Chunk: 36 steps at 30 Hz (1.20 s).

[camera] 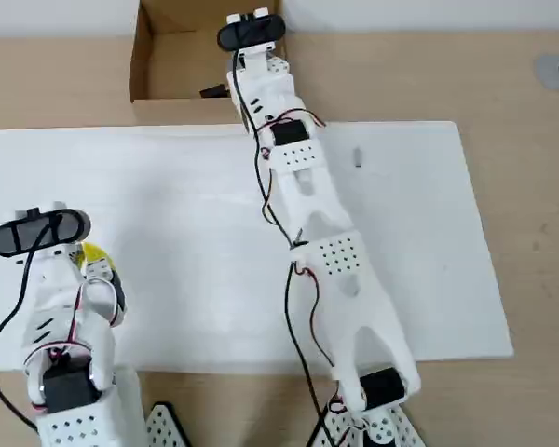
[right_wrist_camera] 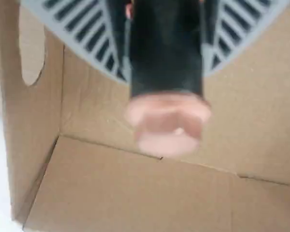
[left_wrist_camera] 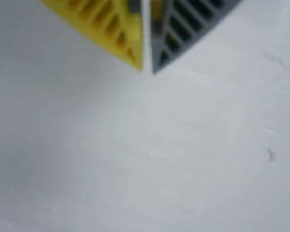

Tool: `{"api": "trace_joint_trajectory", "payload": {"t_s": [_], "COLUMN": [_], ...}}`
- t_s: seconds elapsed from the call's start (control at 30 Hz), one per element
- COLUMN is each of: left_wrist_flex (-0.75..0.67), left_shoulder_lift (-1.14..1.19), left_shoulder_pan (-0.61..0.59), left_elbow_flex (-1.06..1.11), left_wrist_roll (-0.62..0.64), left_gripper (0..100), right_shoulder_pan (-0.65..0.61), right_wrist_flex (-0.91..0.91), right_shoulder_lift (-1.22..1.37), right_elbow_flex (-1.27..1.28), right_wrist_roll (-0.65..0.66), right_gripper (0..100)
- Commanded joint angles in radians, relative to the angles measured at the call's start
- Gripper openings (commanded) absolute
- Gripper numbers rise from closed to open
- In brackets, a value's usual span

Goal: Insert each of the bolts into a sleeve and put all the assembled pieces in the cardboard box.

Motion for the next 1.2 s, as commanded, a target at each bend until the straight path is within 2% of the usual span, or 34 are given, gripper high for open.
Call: {"api": "trace_joint_trajectory", "payload": {"t_s": [0.0, 0.17, 0.33, 0.53, 0.63, 1.07, 1.17], "left_wrist_flex": [-0.017, -0.015, -0.014, -0.015, -0.012, -0.018, -0.017], "left_shoulder_lift": [-0.008, -0.008, -0.008, -0.008, -0.008, -0.008, -0.008], "left_shoulder_pan": [-0.012, -0.017, -0.017, -0.011, -0.020, -0.023, -0.023], "left_elbow_flex": [0.034, 0.060, 0.064, 0.066, 0.061, 0.117, 0.109], "left_wrist_roll": [0.020, 0.020, 0.023, 0.018, 0.018, 0.017, 0.017], "left_gripper": [1, 1, 1, 1, 1, 1, 1], "right_shoulder_pan": [-0.016, -0.018, -0.019, -0.027, -0.031, -0.068, -0.065], "right_wrist_flex": [0.031, 0.038, 0.091, 0.253, 0.298, 0.450, 0.551], "right_shoulder_lift": [-0.027, -0.028, -0.028, -0.021, -0.030, -0.180, -0.219], "right_elbow_flex": [-0.082, -0.084, -0.096, -0.234, -0.246, -0.245, -0.245], "right_wrist_roll": [-0.005, -0.005, 0.058, 0.058, 0.058, 0.055, 0.055], "right_gripper": [1.2, 1.3, 2.3, 17.4, 20.3, 20.1, 12.2]}}
